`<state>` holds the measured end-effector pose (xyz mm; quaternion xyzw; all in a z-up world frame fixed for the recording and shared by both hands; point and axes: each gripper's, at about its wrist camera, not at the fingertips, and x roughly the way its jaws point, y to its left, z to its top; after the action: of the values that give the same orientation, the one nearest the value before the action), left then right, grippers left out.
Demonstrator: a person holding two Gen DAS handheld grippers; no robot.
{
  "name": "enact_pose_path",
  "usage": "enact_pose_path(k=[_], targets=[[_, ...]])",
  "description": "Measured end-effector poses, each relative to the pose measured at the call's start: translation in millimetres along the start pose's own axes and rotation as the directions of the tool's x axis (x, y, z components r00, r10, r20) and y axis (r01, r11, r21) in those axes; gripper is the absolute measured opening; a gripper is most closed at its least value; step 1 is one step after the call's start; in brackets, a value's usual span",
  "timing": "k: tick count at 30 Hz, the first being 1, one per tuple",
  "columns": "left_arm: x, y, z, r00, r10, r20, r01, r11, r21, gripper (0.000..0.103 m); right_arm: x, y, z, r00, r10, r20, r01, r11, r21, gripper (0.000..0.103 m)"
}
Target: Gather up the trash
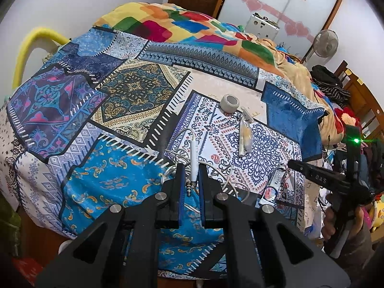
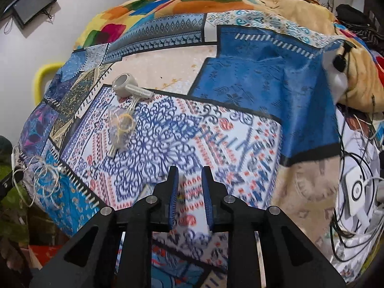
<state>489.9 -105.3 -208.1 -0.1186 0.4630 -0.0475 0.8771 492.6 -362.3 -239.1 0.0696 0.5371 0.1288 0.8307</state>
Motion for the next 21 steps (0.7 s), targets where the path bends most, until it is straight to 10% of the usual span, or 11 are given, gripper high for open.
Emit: enact_pose_path(k=[4, 8, 17, 21], targets=[[1.7, -2.3, -3.8, 1.0, -0.008, -0.007, 0.008, 1.0, 0.004, 0.009, -10.4, 5.9, -16.0, 0.998, 0.061, 0.003, -0.061, 0.998, 0.02, 0.019], [2.3, -3.9, -6.3, 1.0, -0.003, -0.012, 0.003, 1.0, 0.013, 0.009, -10.5, 19.8, -24.5, 0.999, 0.053, 0.009, -0.053, 0.999, 0.006, 0.041], [2.2, 1.7, -9.0, 1.0, -0.003, -0.015, 0.003, 1.0, -0.003, 0.009, 9.9, 19.8, -31.0, 0.985, 0.167, -0.055, -0.158, 0.978, 0.138, 0.041], [5.1, 2.0, -9.9, 1.0, -0.009, -0.023, 0.009, 1.0, -0.013, 0.009, 14.3, 43.9, -37.0, 0.998, 0.055, -0.042, -0.052, 0.996, 0.067, 0.04]])
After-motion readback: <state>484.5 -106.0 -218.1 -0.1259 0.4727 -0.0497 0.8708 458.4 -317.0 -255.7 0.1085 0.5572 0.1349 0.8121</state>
